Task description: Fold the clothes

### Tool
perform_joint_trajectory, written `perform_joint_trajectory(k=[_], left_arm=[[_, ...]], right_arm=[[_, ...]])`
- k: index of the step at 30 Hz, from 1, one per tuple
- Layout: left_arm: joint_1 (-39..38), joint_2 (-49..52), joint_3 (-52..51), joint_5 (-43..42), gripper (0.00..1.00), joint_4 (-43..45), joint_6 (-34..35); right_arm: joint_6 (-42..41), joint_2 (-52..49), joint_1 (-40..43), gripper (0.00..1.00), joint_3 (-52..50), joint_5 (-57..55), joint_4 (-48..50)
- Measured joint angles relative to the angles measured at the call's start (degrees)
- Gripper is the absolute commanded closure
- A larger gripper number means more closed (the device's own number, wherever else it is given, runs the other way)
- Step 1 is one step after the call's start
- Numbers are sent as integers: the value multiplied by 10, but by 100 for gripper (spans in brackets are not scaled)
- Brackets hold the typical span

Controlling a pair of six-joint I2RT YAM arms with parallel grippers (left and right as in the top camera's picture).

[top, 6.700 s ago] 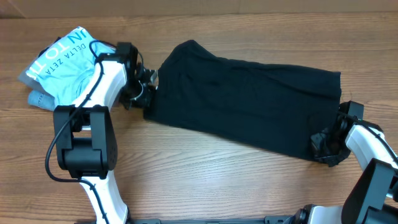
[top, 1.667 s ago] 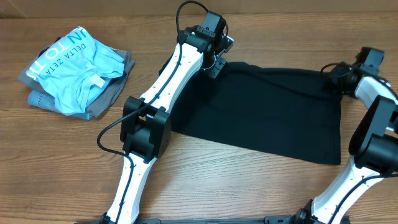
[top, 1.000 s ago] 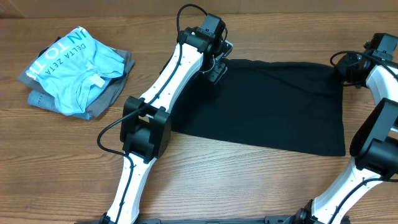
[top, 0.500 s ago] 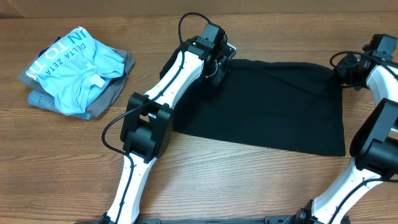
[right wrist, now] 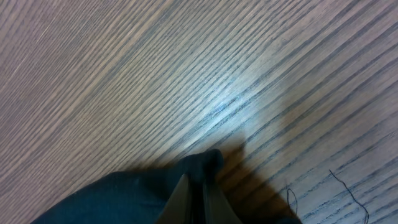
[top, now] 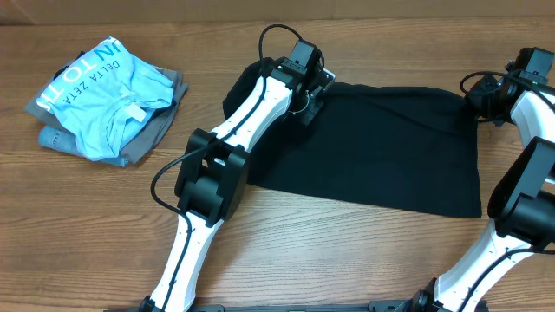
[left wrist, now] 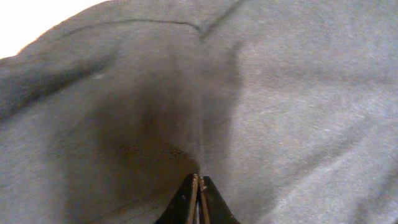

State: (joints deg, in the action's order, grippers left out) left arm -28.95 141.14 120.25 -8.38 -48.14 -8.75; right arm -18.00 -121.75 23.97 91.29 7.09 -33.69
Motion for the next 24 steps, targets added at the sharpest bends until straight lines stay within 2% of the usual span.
perform_joint_trajectory(k=[6,12,16,18,20,24], left_arm=[[1,2,22,30,96,-42,0],[1,6,135,65,96,-122,0],[1,5,181,68,75,-153,3],[1,5,176,61,59,-155,5],[1,5,152,55,54,-143,5],[0,5,89,50,53,-103,7]], right_arm=[[0,1,0,96,0,0,-4],[0,12,0,96,0,0,-5],[0,31,0,96,0,0,-5],[0,38,0,96,0,0,-8],[0,39,0,96,0,0,-12],[0,39,0,96,0,0,-21]])
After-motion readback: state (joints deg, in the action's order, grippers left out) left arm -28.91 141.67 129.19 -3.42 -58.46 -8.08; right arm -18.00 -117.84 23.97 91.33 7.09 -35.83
